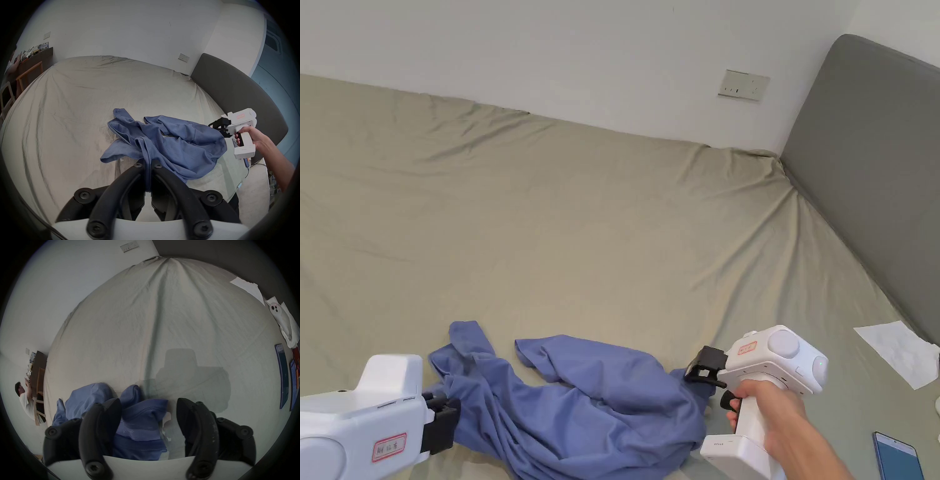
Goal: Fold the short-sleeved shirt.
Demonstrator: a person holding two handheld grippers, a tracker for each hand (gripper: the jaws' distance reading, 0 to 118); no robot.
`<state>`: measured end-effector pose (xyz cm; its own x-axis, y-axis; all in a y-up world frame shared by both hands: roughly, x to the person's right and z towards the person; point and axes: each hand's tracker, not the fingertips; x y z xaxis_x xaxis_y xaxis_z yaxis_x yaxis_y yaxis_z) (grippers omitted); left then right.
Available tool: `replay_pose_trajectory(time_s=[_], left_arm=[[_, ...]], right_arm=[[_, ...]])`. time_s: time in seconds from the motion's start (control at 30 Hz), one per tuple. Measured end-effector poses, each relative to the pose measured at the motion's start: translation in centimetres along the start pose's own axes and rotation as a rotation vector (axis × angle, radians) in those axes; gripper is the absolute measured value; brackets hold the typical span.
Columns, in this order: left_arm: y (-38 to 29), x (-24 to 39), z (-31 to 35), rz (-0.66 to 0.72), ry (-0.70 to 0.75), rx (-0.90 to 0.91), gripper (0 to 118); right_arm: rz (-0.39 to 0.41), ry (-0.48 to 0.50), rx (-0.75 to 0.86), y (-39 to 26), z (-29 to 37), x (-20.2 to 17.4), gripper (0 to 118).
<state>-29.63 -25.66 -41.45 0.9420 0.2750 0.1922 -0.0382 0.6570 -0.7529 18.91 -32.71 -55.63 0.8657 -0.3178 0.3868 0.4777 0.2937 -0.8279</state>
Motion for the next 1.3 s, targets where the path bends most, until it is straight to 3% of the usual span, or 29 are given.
replay_pose_trajectory(time_s=[0.03,0.1,0.13,0.27,0.37,0.6,0.9,1.17,1.3], left_arm=[[0.0,0.0,0.0,0.008,-0.008,0.0,5],[0.1,0.0,0.0,-0.004,-0.005,-0.001,5],[0.1,0.0,0.0,-0.007,0.002,0.003,5],[0.4,-0.6,0.1,0.039,-0.014,0.009,5],[0.5,-0.6,0.7,0.01,-0.001,0.024,5],[2.0,-4.6,4.9,0.122,0.02,0.115,5],[3.6,-10.0,14.0,0.213,0.124,0.295,5],[3.9,-12.1,18.7,0.277,0.15,0.402,5],[4.3,-11.4,19.2,0.24,0.169,0.409,5]], right_arm=[[0.019,-0.006,0.001,0.0,0.0,-0.3,43],[0.053,-0.011,-0.002,0.1,-0.2,-0.7,8],[0.056,-0.017,-0.002,-0.1,-0.3,-1.1,4],[0.055,0.038,0.023,-0.4,0.1,-1.1,4],[0.124,-0.006,0.079,-0.5,1.6,-1.6,3],[0.275,0.035,0.308,-1.6,10.8,-1.2,3],[0.265,0.123,0.554,-5.0,23.6,2.0,3],[0.265,0.128,0.67,-8.6,28.9,0.9,3],[0.277,0.163,0.663,-9.2,29.8,-0.2,3]])
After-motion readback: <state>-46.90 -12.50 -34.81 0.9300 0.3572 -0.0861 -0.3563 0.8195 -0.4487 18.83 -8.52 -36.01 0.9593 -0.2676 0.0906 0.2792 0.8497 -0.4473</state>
